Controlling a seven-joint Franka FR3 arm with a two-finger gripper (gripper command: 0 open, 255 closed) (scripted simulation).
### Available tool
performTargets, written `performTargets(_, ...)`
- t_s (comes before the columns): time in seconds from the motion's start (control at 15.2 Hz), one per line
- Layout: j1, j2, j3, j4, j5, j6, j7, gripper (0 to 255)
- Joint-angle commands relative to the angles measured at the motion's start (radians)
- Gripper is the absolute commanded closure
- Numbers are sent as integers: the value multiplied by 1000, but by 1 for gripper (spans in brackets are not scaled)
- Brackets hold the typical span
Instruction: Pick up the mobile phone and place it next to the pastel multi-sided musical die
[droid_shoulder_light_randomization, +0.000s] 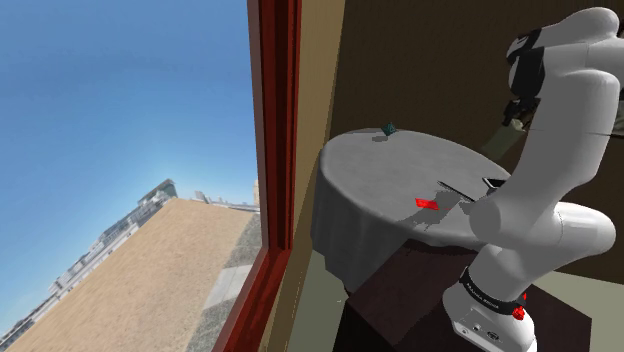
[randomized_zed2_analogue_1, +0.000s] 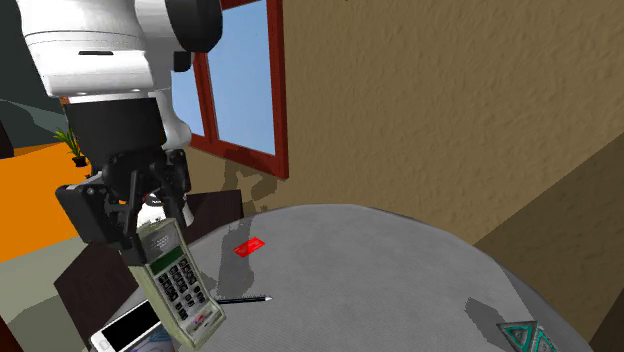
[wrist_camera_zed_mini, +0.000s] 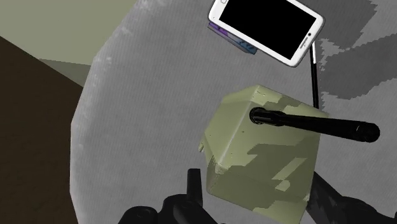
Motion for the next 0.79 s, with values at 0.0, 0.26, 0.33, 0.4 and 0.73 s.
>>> performTargets(0.0, -48, 36, -7, 47, 25, -19, -50, 255)
performTargets(0.26, -80, 66, -7, 62, 43, -9, -83, 255)
performTargets(0.33, -78, 67, -6, 48, 44, 4, -85, 255)
performTargets(0.4, -77, 67, -6, 35, 45, 17, -87, 255)
performTargets(0.73, -71, 74, -2, -24, 52, 80, -96, 255)
